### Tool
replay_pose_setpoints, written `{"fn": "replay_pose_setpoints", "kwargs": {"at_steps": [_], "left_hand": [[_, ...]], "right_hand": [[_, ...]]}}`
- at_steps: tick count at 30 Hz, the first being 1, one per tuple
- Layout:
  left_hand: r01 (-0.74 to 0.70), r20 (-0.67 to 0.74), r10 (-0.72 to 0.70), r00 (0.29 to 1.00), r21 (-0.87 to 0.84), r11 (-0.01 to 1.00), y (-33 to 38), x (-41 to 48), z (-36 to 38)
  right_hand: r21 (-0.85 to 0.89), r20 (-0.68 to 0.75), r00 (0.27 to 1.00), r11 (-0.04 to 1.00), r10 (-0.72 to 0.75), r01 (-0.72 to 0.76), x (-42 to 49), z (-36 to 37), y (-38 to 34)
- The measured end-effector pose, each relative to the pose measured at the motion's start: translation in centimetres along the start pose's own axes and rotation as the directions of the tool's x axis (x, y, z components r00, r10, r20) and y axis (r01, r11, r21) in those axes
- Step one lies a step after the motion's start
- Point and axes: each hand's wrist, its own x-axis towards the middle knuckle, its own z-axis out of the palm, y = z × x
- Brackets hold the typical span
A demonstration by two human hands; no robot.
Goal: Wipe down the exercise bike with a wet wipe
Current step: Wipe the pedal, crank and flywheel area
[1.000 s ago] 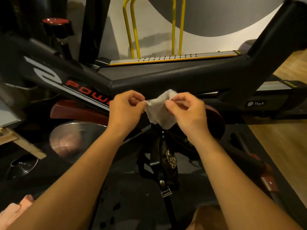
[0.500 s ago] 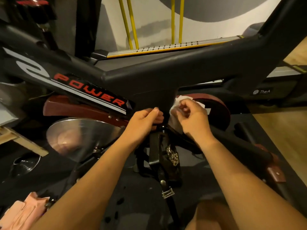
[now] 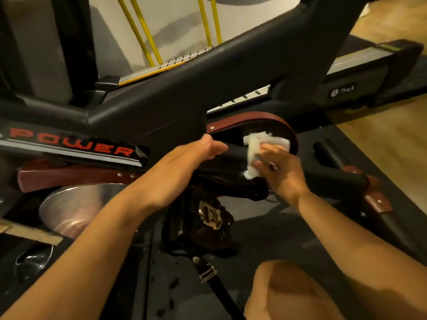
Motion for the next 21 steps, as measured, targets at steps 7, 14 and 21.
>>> {"fn": "replay_pose_setpoints", "kwargs": {"at_steps": [7, 14, 21], "left_hand": [[-0.036, 0.152, -0.004, 0.988, 0.258, 0.966, 4.0, 1.9, 3.0], [0.054, 0.065, -0.065, 0.996, 0.161, 0.986, 3.9, 3.3, 4.2], [0.025, 0.085, -0.078, 0.993, 0.500, 0.866, 4.9, 3.9, 5.6]], "right_hand": [[-0.393, 0.284, 0.942, 0.918, 0.180, -0.057, 1.4, -1.7, -2.3], [-0.268, 0.127, 0.988, 0.956, -0.086, 0.118, 0.7, -0.2, -0.3], [-0.460, 0.117, 0.992, 0.887, 0.036, 0.022, 0.3, -2.7, 3.0]]}}
